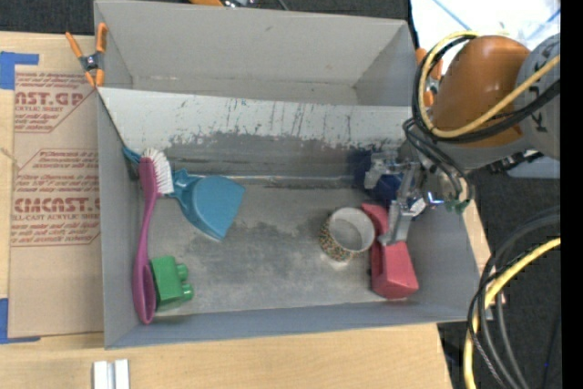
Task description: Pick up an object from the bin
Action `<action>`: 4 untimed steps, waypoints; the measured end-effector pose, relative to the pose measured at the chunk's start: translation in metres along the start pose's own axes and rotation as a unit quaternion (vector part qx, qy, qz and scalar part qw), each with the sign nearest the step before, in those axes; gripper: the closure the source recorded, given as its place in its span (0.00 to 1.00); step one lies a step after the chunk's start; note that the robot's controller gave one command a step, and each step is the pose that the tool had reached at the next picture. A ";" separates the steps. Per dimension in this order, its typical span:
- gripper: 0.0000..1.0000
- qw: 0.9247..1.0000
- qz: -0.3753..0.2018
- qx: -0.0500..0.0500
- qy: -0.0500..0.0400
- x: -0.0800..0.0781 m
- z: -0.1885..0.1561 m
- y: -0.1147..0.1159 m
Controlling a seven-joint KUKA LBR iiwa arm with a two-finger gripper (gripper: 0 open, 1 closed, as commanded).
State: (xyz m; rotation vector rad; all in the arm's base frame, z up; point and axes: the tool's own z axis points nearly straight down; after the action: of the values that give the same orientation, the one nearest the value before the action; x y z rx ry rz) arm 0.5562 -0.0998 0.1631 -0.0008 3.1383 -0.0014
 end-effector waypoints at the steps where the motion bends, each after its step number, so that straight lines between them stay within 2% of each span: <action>1: 0.00 1.000 0.012 -0.001 0.004 0.023 0.095 0.028; 2: 0.00 0.999 0.051 0.001 -0.008 0.025 0.022 0.028; 3: 0.00 0.994 0.111 -0.001 0.005 0.040 0.064 0.025; 4: 0.00 0.994 0.107 0.000 -0.007 0.041 0.093 0.037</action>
Offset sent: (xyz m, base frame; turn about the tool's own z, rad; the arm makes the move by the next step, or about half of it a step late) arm -0.0265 0.0272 -0.0228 0.1033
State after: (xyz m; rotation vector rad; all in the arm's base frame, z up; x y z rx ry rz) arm 0.5156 -0.0630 0.0696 0.3327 3.1064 -0.0024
